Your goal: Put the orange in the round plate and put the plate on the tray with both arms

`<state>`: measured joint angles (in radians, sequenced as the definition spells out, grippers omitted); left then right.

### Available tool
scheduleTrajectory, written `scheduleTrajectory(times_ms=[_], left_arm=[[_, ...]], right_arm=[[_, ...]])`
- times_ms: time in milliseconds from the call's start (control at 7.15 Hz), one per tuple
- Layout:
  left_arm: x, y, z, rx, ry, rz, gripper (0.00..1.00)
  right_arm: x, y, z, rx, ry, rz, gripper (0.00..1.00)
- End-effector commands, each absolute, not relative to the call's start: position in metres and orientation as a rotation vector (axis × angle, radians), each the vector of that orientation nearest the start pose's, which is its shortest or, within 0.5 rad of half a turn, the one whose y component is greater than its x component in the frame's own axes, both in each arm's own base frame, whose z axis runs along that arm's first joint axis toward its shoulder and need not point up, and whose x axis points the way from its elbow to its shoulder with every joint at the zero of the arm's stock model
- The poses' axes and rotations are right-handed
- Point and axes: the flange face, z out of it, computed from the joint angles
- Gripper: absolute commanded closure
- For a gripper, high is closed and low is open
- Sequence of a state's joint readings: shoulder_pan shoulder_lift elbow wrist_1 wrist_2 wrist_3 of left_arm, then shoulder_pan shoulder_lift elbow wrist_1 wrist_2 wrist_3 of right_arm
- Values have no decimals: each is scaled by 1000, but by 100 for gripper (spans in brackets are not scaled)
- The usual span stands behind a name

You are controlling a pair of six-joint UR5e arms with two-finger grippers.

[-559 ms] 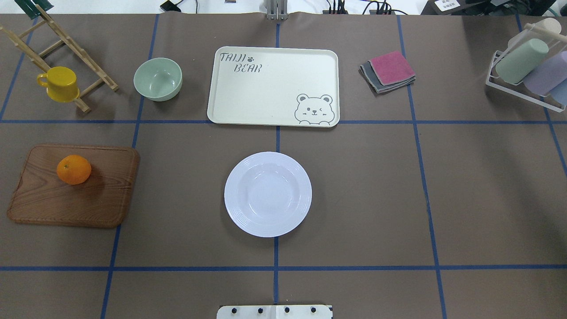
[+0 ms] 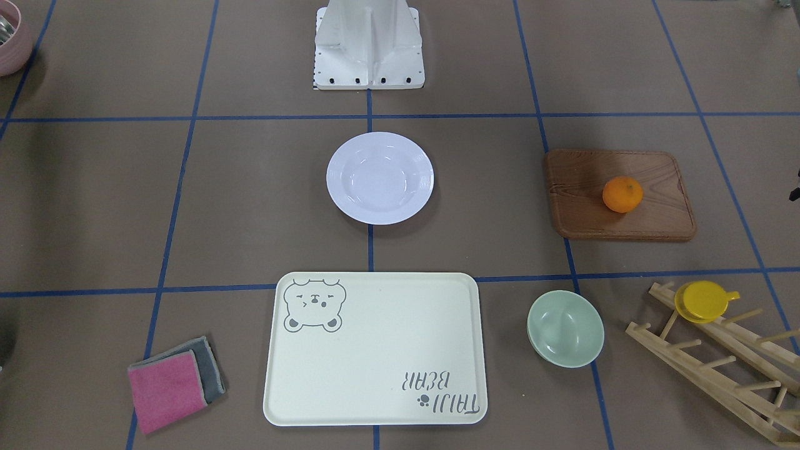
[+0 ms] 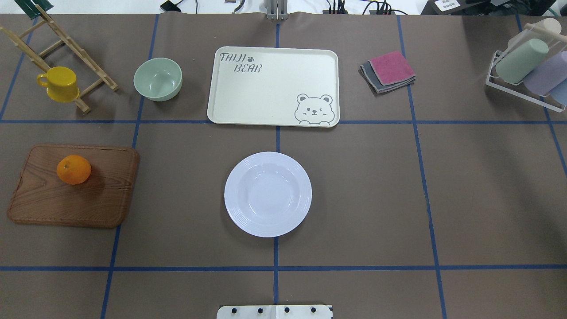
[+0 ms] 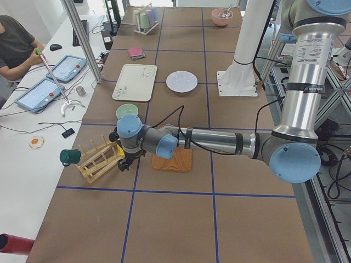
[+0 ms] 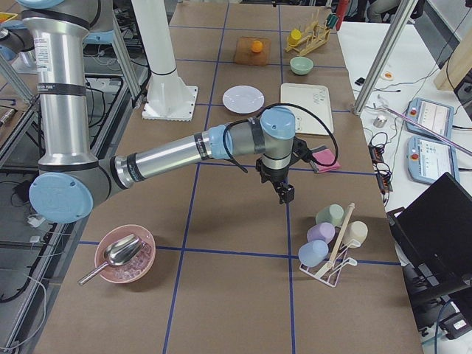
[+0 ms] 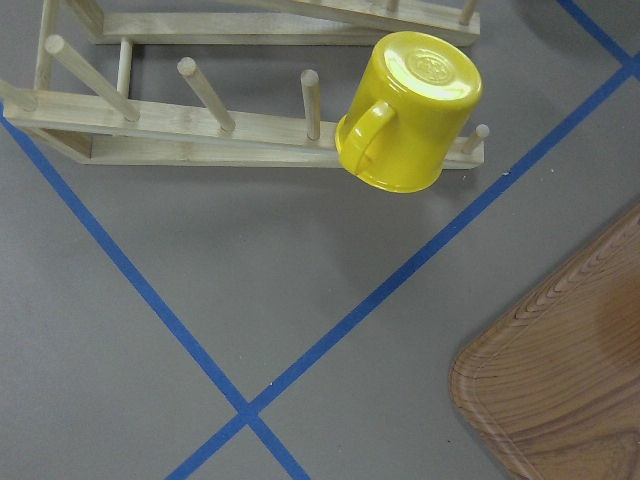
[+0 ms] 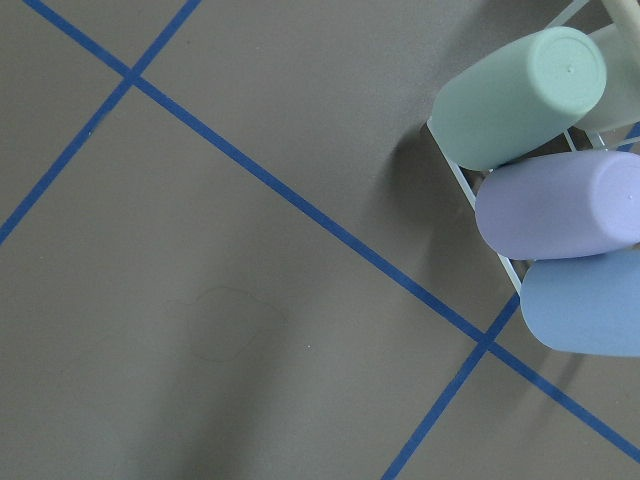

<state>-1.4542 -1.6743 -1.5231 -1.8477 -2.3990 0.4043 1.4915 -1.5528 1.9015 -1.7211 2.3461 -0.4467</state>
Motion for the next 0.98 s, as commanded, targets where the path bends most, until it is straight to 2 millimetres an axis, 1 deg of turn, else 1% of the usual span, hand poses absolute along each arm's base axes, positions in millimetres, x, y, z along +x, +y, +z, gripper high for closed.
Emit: scheduleTrajectory(times_ms=[0,140,419,559,699,839], left_arm=[[5,-552,599,427,782,622,0],[22,-552,599,416,788,651,0],[23,-554,594,425,787,656,0],[24,-557,588,435,785,660,0],[24,-558,588,434,785,659,0],[24,-562,578,447,779,662,0]], right_arm=[[23,-491,504,330,-739,-577,0],[22,-491,504,329,-739,-579,0],[18,-491,502,330,-740,-589,0],[18,-491,502,329,-741,-590,0],[16,-491,502,328,-741,-593,0],[15,-491,502,328,-740,-596,0]])
